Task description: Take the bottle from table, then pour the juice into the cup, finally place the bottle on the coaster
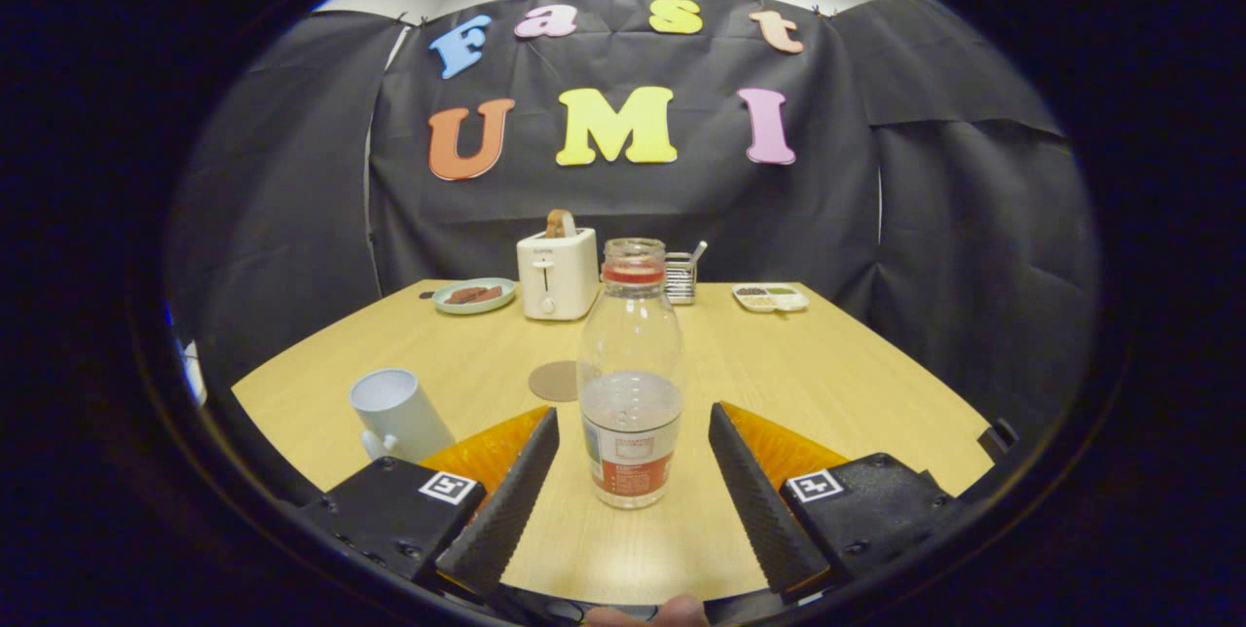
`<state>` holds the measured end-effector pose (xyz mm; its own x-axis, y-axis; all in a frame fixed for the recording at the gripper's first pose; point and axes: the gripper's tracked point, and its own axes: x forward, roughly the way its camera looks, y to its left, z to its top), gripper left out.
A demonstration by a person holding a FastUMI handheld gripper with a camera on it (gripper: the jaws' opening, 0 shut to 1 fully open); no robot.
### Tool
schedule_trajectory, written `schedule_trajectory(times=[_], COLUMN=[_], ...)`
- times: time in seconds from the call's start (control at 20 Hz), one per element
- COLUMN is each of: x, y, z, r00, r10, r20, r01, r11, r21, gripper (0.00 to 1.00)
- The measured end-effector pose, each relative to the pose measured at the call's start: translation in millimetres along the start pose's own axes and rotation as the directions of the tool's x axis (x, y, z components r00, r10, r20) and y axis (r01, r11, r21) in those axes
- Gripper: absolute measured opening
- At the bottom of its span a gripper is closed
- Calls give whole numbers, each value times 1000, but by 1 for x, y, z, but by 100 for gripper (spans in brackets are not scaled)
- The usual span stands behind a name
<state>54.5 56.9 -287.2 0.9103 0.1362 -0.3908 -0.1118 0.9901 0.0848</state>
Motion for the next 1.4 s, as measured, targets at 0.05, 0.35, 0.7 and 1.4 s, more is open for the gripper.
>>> schedule_trajectory(times=[0.05, 0.35, 0.7, 1.4], x=[5, 37, 62, 45], y=[0, -1, -7, -6], z=[-5, -21, -23, 19], r00=[1000, 997, 995, 998], r10=[3, 15, 2, -59], r20=[-12, -74, -98, -14], r01=[-3, -11, 8, 57], r11=[1000, 998, 995, 991], r21=[14, 54, 96, -125], gripper=[100, 100, 100, 76])
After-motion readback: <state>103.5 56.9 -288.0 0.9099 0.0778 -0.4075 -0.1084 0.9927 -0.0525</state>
